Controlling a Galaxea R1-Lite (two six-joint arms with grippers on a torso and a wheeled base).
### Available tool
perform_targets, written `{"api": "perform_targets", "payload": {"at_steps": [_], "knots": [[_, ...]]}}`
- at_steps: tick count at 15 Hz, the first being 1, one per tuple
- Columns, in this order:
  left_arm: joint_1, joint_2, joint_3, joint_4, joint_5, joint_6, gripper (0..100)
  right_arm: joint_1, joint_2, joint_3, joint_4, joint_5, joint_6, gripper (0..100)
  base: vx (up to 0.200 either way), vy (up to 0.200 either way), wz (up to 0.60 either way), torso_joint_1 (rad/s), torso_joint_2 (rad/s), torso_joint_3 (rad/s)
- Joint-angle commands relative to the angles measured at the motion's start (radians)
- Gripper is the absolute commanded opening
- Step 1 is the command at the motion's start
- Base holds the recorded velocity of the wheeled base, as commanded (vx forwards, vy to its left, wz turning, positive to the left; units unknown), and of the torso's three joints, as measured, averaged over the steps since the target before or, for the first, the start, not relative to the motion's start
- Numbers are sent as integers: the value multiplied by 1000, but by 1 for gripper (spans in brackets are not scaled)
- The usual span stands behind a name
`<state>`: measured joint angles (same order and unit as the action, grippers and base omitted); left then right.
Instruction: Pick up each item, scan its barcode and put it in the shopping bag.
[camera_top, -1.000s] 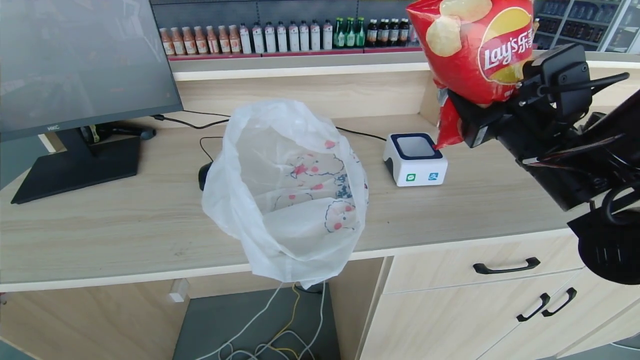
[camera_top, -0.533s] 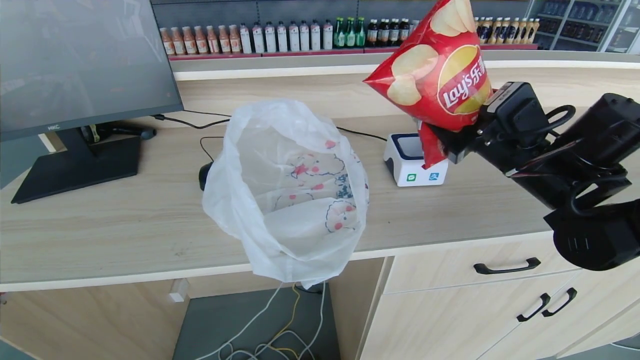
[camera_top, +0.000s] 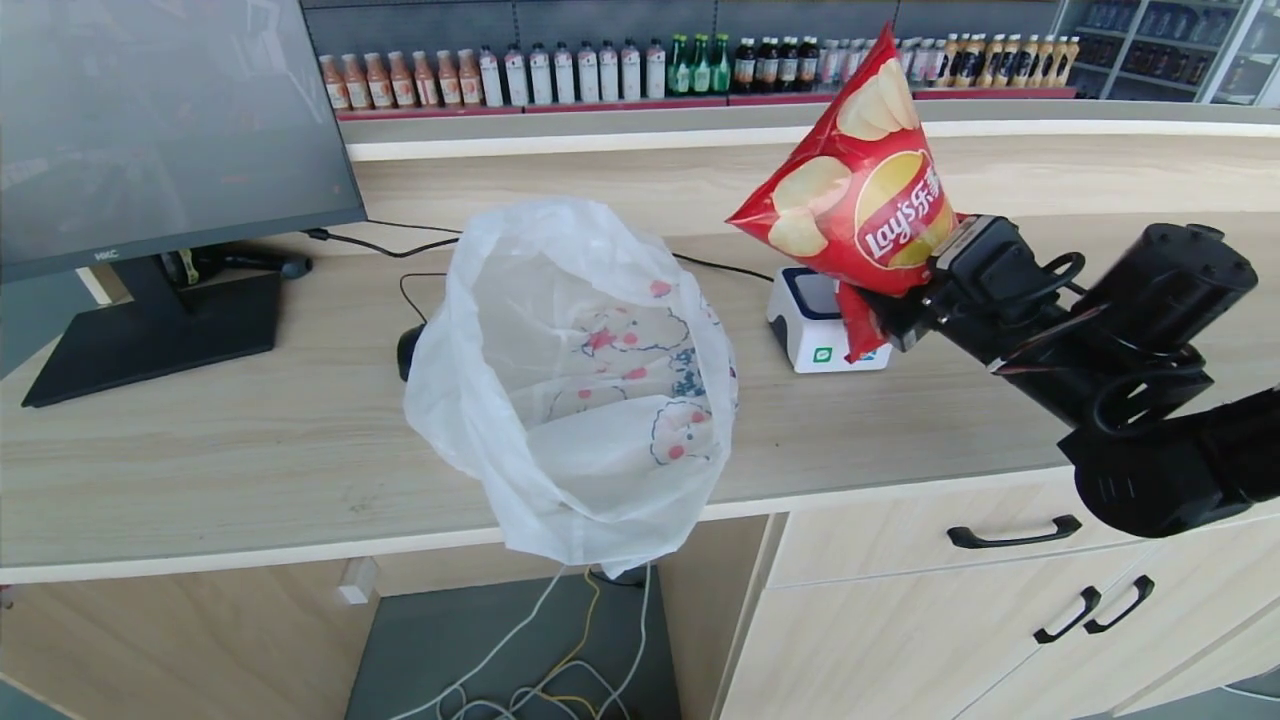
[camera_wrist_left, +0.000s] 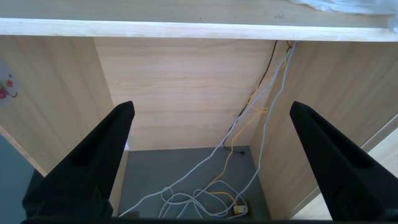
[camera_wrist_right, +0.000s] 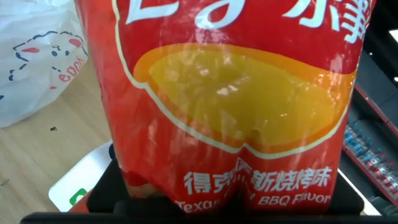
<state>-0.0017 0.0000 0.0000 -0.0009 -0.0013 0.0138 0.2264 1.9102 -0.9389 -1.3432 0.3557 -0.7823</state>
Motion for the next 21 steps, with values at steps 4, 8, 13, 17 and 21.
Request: {"api": "perform_targets", "payload": {"at_steps": [4, 8, 13, 17, 21], "knots": [[0, 0, 0, -1, 0, 0, 100, -19, 93, -80, 1, 5, 5, 0, 0, 0, 0, 0, 0, 0], [0, 0, 0, -1, 0, 0, 100, -19, 109, -92, 4, 5, 6, 0, 0, 0, 0, 0, 0, 0], [0, 0, 0, -1, 0, 0, 100, -22, 122, -95, 6, 3, 17, 0, 0, 0, 0, 0, 0, 0], [0, 0, 0, -1, 0, 0, 100, -35, 124, -97, 4, 3, 25, 0, 0, 0, 0, 0, 0, 0], [0, 0, 0, -1, 0, 0, 100, -33, 124, -92, 2, 5, 25, 0, 0, 0, 0, 0, 0, 0]]}}
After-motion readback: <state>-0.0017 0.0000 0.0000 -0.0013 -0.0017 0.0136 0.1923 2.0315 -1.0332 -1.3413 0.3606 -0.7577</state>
